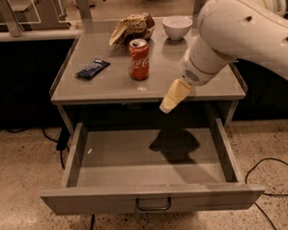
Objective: Place coke can into top drawer
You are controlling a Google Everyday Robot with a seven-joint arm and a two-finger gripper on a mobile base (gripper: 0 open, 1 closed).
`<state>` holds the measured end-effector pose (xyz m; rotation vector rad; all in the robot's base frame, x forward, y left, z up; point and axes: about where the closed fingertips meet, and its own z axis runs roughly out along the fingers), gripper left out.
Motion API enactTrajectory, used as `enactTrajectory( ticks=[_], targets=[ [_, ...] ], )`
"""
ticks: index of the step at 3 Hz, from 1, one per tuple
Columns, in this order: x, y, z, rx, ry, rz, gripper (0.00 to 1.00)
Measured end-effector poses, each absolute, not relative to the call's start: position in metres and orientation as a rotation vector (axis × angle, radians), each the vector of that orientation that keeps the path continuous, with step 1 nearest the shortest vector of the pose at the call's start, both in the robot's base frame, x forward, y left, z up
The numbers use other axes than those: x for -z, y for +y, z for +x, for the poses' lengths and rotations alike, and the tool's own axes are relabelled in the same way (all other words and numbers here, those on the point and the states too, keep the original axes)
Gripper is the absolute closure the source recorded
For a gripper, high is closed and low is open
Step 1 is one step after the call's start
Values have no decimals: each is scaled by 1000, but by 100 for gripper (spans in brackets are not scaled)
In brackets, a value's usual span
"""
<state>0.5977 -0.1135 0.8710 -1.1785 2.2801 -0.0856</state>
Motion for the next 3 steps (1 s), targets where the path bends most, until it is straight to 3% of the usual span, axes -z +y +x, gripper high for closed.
enactTrajectory(
  ticks=[2,3],
  targets=[
    [-880,-89,637,-257,2105,-1017,0],
    [-888,-84,646,-255,2060,-985,0]
  ],
)
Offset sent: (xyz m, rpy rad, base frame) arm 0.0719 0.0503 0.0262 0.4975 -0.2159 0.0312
